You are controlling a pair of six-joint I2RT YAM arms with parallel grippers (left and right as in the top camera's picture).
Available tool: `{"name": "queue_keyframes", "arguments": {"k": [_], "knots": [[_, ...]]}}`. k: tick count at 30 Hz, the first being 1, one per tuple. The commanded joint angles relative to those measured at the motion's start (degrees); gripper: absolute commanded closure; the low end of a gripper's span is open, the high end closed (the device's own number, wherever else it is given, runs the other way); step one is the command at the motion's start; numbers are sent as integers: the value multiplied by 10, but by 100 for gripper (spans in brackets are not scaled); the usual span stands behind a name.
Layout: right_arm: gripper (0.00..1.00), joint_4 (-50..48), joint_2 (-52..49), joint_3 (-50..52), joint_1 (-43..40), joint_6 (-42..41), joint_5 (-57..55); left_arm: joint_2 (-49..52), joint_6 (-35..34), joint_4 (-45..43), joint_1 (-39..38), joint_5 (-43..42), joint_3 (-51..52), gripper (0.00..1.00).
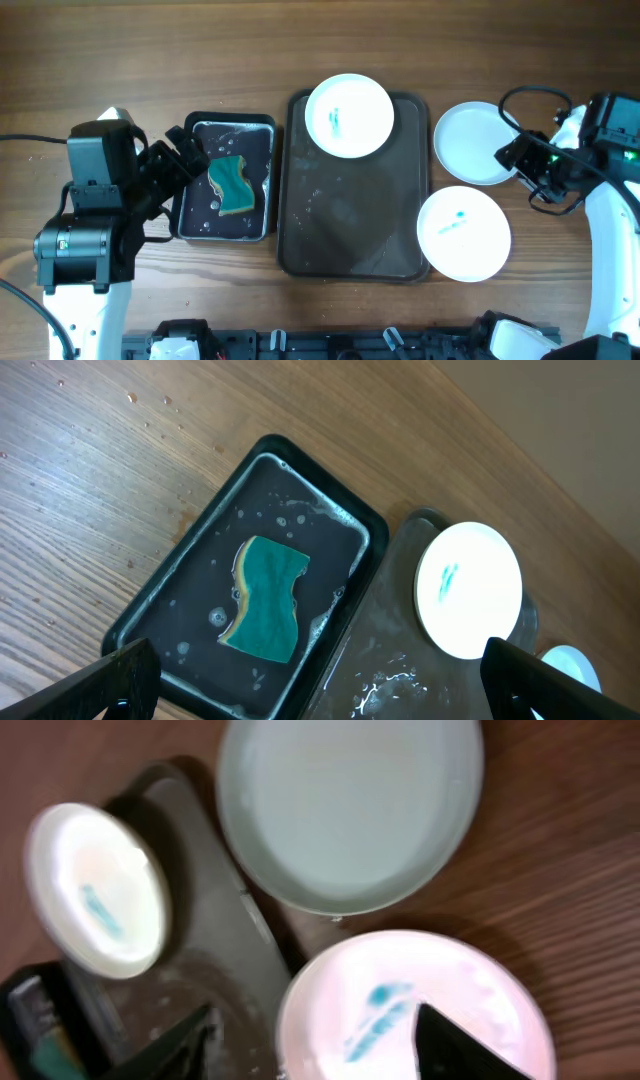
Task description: Clean dirty plates on tray and stack at the side
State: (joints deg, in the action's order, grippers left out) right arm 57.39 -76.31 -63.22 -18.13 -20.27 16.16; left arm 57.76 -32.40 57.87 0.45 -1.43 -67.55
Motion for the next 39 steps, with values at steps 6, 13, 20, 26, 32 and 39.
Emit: {"name": "queue_keyframes", "arguments": {"k": [6,13,20,26,32,39], "knots": [[35,-114,-11,167,-1,-21,-153,1,3,-1,0,-5,-10,0],[41,-200,-11,249,-2,-22,-147,1,3,-1,0,-5,-10,0],[43,-288,-12,329,-2,-19,-136,1,3,-1,0,-5,-10,0],[95,-281,-10,331,-2,-10,-99,1,3,-1,0,-5,-10,0],[96,-228,17,306,0,3,-17,1,3,-1,0,-5,-10,0],[96,-183,113,302,67,23,37,1,3,-1,0,-5,-10,0]]}}
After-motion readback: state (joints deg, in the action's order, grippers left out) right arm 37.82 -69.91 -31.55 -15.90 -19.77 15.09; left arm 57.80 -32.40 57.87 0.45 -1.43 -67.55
